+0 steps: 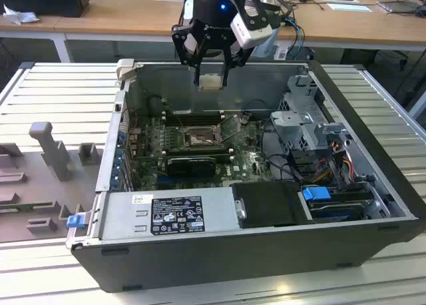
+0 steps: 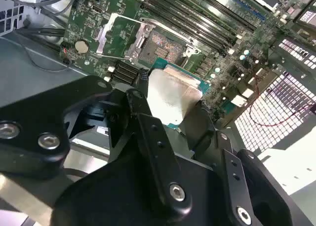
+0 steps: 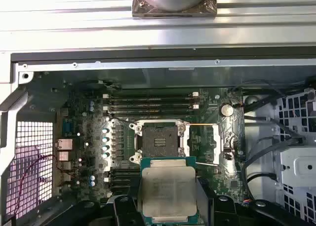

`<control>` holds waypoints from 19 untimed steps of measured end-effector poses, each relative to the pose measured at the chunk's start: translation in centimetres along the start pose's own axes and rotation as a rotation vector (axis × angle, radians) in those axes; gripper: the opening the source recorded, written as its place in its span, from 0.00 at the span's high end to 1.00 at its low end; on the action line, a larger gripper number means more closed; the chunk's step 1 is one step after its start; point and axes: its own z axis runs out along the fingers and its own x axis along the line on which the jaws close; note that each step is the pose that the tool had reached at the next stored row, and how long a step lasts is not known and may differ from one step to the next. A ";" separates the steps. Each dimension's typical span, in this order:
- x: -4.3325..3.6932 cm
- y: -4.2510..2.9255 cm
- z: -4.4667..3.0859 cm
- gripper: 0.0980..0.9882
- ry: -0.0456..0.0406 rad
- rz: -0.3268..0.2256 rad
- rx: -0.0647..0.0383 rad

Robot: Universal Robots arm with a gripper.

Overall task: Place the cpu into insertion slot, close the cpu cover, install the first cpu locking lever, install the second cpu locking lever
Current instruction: 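Place the cpu into insertion slot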

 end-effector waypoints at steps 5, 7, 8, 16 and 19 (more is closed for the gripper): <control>0.00 0.00 0.01 0.52 -0.0060 0.067 -0.001; 0.00 0.00 0.02 0.52 -0.0111 0.125 -0.002; 0.00 -0.01 0.04 0.52 -0.0118 0.133 -0.002; 0.00 -0.02 0.18 0.52 -0.0126 0.140 -0.002; -0.01 -0.02 0.18 0.52 -0.0145 0.161 -0.001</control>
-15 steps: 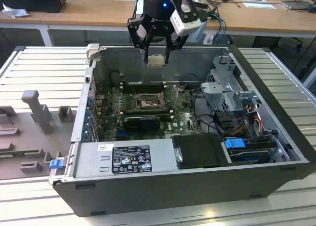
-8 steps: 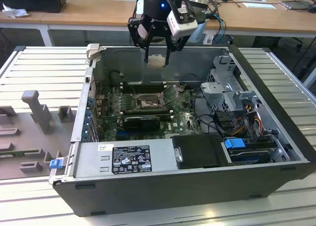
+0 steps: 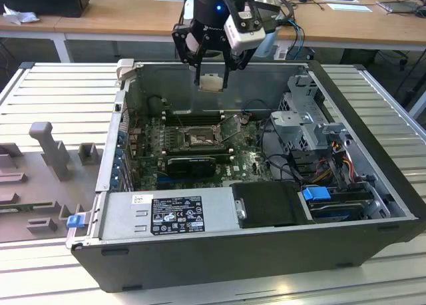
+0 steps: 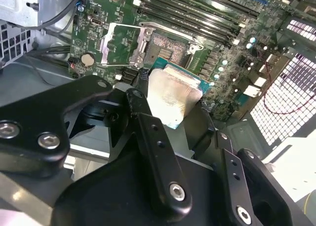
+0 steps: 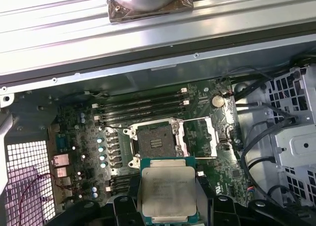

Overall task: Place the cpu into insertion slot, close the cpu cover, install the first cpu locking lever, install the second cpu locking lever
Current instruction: 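Place the cpu into insertion slot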

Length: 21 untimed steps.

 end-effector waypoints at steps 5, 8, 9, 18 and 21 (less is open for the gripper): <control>0.00 0.00 0.01 0.52 -0.0034 0.034 0.001; 0.00 0.00 0.03 0.52 -0.0055 0.055 0.002; 0.00 0.00 0.03 0.52 -0.0064 0.064 0.003; 0.00 -0.01 0.09 0.52 -0.0091 0.093 0.003; 0.00 -0.01 0.12 0.52 -0.0090 0.093 0.003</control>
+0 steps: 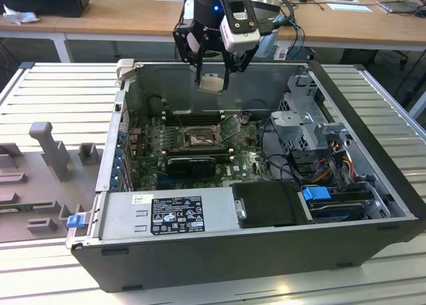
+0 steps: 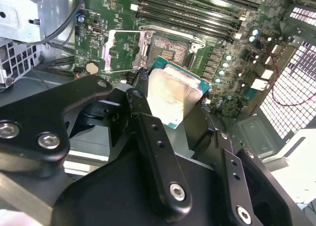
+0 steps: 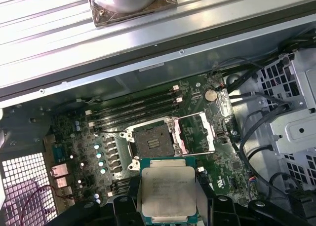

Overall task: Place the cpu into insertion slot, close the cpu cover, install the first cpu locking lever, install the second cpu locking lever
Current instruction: 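Place the cpu into insertion slot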

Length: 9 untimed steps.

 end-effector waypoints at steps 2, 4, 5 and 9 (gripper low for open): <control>0.00 0.00 0.05 0.52 0.0000 0.000 0.000; 0.00 -0.01 0.07 0.52 0.0000 0.000 0.000; 0.00 -0.01 0.08 0.52 0.0000 0.000 0.000; 0.00 -0.01 0.14 0.52 -0.0001 0.000 0.000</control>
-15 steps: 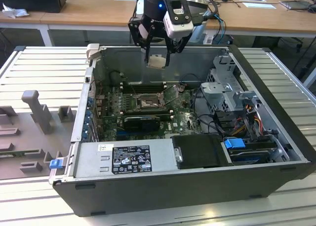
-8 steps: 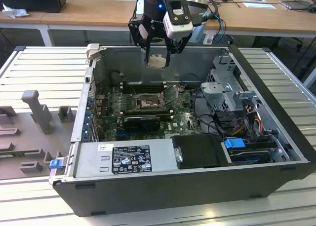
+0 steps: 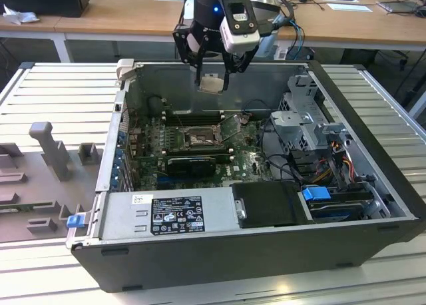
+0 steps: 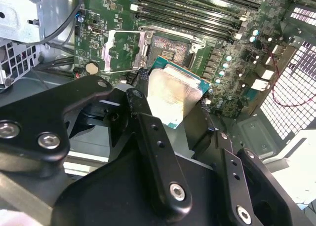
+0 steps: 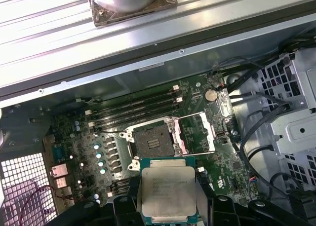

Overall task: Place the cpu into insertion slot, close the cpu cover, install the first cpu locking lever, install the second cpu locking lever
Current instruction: 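Place the cpu into insertion slot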

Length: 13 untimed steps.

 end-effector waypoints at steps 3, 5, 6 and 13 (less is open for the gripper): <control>0.00 0.00 0.02 0.52 0.0000 0.000 0.000; 0.00 0.00 0.04 0.52 0.0000 0.001 0.000; 0.00 -0.01 0.05 0.52 0.0000 0.001 0.000; 0.00 -0.01 0.07 0.52 -0.0003 0.004 0.000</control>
